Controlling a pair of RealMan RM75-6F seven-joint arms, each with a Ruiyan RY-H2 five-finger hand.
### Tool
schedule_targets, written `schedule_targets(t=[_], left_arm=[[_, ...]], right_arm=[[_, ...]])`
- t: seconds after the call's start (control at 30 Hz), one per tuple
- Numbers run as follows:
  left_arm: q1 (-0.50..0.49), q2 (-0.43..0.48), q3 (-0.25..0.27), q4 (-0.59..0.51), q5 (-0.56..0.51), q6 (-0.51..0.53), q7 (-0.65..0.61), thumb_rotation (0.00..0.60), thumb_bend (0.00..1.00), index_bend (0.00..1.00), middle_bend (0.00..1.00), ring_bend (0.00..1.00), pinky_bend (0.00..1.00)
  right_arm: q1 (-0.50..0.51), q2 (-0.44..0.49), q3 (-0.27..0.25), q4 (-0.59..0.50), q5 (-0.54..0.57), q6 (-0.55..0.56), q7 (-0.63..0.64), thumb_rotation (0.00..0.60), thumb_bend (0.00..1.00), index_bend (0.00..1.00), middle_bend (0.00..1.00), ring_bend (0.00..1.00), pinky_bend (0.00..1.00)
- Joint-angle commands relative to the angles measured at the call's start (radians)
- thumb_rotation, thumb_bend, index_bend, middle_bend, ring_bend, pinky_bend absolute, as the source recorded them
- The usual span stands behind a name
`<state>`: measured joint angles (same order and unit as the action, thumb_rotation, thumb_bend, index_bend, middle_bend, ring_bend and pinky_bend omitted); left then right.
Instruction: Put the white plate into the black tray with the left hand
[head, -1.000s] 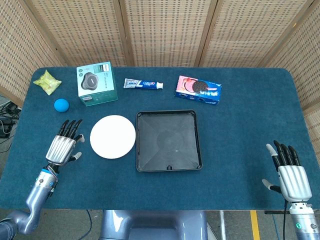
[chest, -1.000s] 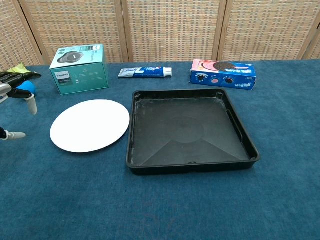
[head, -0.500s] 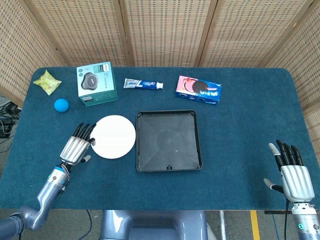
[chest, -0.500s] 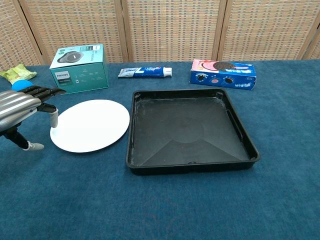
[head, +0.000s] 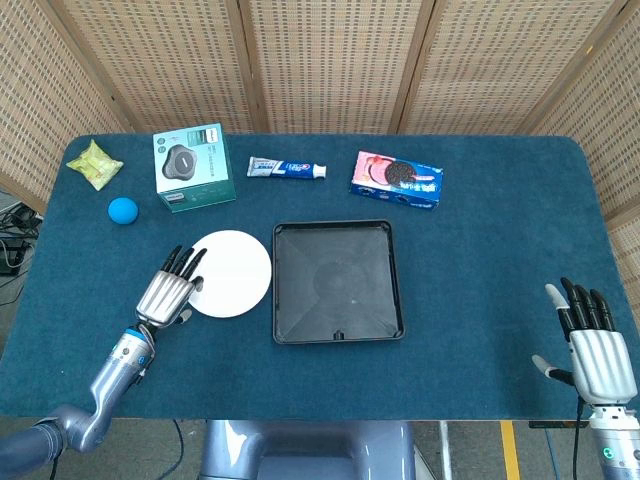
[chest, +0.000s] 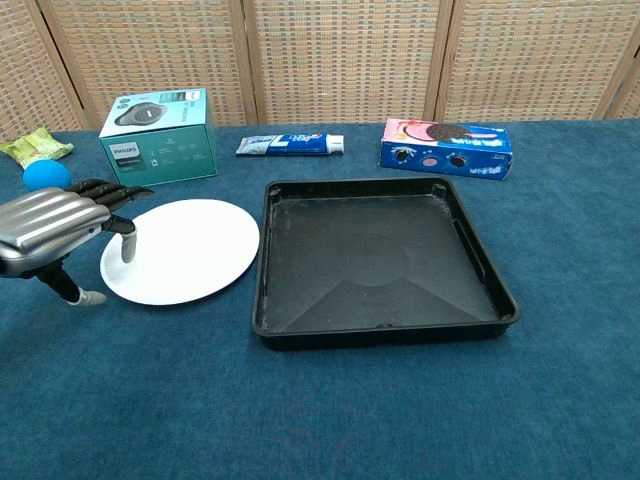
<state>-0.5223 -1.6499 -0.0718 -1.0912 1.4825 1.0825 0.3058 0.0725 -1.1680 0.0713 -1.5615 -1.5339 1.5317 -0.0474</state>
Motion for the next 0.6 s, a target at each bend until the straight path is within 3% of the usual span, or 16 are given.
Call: schedule_targets(t=[0.03, 0.5, 0.6], left_arm=[[-0.004, -0.009, 0.001, 0.011, -0.005, -0.003, 0.003, 0.6, 0.19, 0.48, 0.0, 0.0, 0.0], [-0.024, -0.07, -0.002, 0.071, -0.019, 0.002, 0.015, 0.6, 0.21, 0.52, 0.0, 0.0, 0.0], [-0.025, -0.078, 0.0, 0.078, -0.023, 0.003, 0.017, 0.6, 0.29, 0.53, 0.0, 0.0, 0.0]], right_arm=[[0.0, 0.001, 0.0, 0.0, 0.0, 0.001, 0.002, 0.6, 0.23, 0.09, 0.0, 0.0, 0.0], [-0.003, 0.0, 0.002, 0.0, -0.001, 0.006, 0.005, 0.6, 0.23, 0.09, 0.0, 0.0, 0.0], [-0.003, 0.001, 0.002, 0.001, -0.002, 0.006, 0.006, 0.6, 0.23, 0.09, 0.0, 0.0, 0.0]])
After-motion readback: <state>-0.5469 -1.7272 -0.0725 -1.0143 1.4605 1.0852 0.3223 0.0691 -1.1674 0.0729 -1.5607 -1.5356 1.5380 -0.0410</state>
